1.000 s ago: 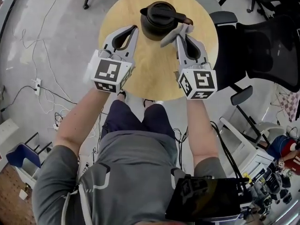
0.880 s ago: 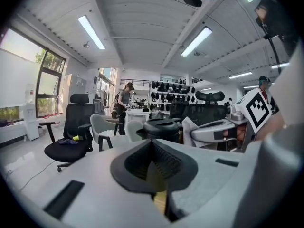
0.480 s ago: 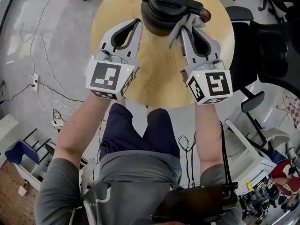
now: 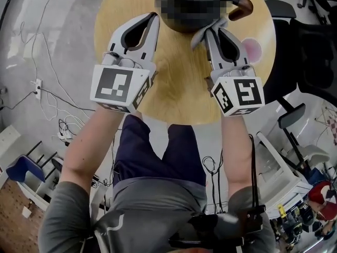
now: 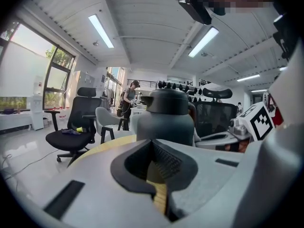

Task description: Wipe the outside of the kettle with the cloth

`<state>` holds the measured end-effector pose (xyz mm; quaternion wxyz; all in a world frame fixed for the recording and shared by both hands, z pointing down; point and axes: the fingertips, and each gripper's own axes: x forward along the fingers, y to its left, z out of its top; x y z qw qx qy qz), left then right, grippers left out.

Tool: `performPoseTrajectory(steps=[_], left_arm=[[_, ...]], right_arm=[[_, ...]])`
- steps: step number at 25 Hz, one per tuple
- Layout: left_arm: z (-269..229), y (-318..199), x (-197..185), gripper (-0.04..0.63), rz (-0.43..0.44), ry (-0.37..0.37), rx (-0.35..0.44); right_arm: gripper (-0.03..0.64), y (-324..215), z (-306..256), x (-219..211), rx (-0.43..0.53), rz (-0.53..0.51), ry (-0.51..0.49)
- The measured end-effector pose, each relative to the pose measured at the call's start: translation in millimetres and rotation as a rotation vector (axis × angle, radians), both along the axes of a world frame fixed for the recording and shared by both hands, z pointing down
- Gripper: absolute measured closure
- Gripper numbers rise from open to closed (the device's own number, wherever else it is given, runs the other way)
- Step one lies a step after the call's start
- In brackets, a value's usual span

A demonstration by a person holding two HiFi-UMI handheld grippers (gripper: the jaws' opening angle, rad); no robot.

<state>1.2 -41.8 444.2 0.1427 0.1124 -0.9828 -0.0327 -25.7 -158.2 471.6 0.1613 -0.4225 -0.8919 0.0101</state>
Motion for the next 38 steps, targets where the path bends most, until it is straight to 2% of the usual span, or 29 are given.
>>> performPoseTrajectory(steps=[4, 8, 15, 21, 25, 30, 38], left_arm=[[8.3, 0.0, 1.0, 0.588, 0.014, 0.001, -0.027], [20.8, 3.9, 1.9, 0.588, 0.003, 0.018, -0.031], [34.6, 3.9, 10.4, 0.588, 0.007, 0.045, -0.020], [33.9, 3.2, 13.7, 0.588, 0.018, 0.051, -0.022], [24.9, 3.2, 14.8, 0.588, 0.032, 0.049, -0.024], [2.6, 0.5, 19.6, 0.588, 0.056, 0.040, -0.022], [-41.5, 1.6, 19.0, 0.588, 0.120, -0.017, -0.010]], right_arm=[[0.561, -1.8, 28.1, -2.7, -0.002, 0.033, 0.044], [0.563, -0.5, 36.5, -4.6, 0.028, 0.045, 0.015], [0.563, 2.0, 48.1, -0.7, 0.179, 0.032, 0.006], [0.561, 3.3, 58.1, -0.1, 0.246, 0.029, 0.058], [0.561, -6.0, 40.7, 4.7, 0.198, 0.079, 0.057], [0.561, -12.1, -15.3, 15.1, 0.120, 0.129, 0.000], [0.561, 18.7, -95.2, 22.3, 0.034, 0.134, -0.115]])
